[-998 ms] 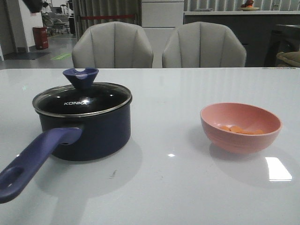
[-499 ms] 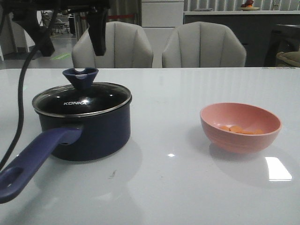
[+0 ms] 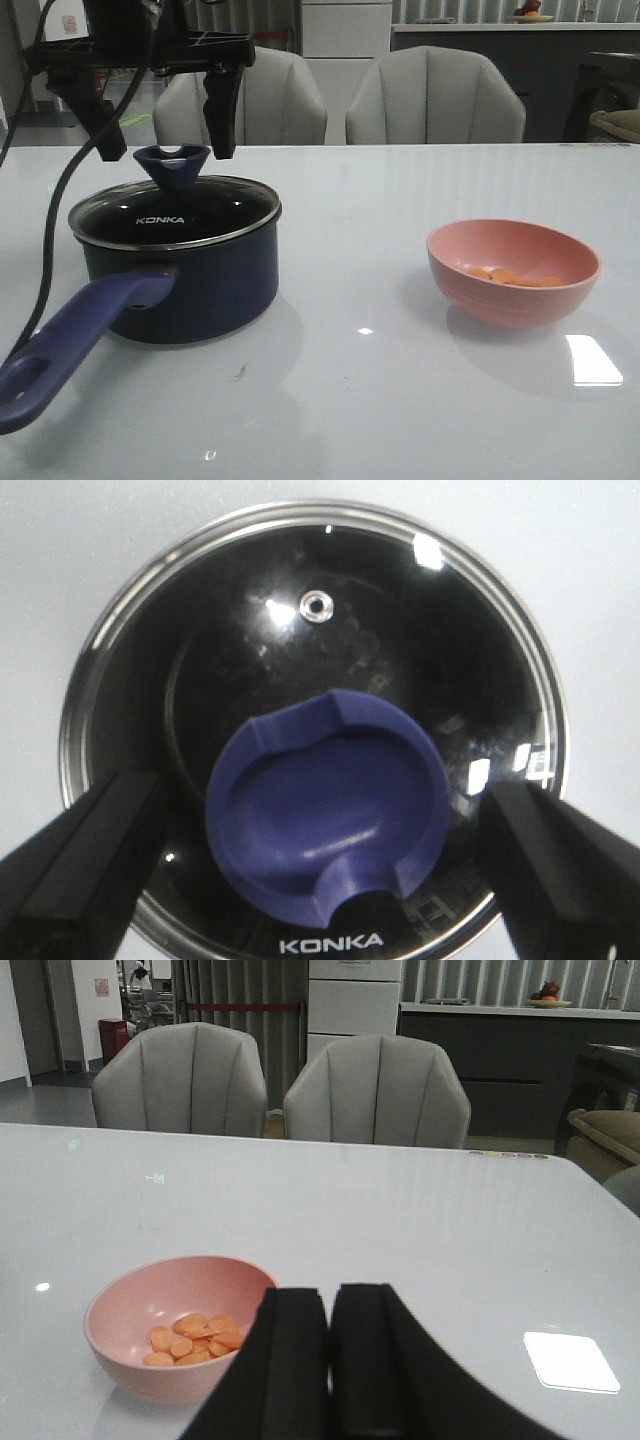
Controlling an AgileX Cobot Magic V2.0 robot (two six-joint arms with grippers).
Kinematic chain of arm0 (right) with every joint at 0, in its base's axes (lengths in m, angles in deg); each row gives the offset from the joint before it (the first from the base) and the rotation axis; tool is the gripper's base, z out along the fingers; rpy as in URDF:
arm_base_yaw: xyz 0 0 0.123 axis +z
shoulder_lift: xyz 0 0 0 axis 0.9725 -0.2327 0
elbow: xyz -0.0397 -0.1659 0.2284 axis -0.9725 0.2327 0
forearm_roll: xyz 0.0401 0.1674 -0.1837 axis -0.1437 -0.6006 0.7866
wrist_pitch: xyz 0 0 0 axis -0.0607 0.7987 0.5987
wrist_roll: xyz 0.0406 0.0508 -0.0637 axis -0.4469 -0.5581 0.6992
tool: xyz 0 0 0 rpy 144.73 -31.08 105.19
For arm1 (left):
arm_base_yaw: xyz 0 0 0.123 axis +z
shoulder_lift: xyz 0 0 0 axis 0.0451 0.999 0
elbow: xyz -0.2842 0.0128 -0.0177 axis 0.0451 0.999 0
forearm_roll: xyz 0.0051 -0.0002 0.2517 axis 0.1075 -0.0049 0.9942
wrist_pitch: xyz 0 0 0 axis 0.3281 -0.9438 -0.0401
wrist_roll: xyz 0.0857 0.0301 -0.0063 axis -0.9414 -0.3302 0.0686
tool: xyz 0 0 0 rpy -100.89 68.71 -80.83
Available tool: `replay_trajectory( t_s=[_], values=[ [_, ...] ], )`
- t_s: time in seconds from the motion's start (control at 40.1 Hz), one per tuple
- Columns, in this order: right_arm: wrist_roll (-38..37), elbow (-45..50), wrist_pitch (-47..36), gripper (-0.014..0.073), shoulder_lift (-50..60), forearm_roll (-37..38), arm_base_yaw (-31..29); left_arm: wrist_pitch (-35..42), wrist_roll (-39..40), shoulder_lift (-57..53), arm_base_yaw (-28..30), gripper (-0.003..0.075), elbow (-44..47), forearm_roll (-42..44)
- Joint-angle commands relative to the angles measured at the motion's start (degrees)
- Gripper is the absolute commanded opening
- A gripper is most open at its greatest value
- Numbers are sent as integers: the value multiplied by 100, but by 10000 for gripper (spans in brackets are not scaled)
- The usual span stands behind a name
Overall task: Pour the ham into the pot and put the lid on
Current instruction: 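Lower the left gripper onto the purple knob of the pot lid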
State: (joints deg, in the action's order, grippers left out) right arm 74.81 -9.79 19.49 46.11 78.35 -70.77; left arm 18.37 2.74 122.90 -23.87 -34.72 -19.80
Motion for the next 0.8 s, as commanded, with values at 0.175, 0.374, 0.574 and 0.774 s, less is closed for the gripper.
replay_trajectory(
  t_s=[0.175, 0.374, 0.574, 0.774],
  values=[
    [32, -37, -441, 161, 110, -12, -37, 238, 73, -205, -38, 644, -193, -36],
    [32, -37, -441, 161, 110, -12, -37, 219, 73, -67, -38, 638, -193, -50],
    [32, -37, -441, 161, 110, -12, -37, 178, 73, 28, -38, 636, -193, -50],
    [32, -37, -441, 161, 110, -12, -37, 166, 73, 53, -38, 602, -193, -117]
  ],
)
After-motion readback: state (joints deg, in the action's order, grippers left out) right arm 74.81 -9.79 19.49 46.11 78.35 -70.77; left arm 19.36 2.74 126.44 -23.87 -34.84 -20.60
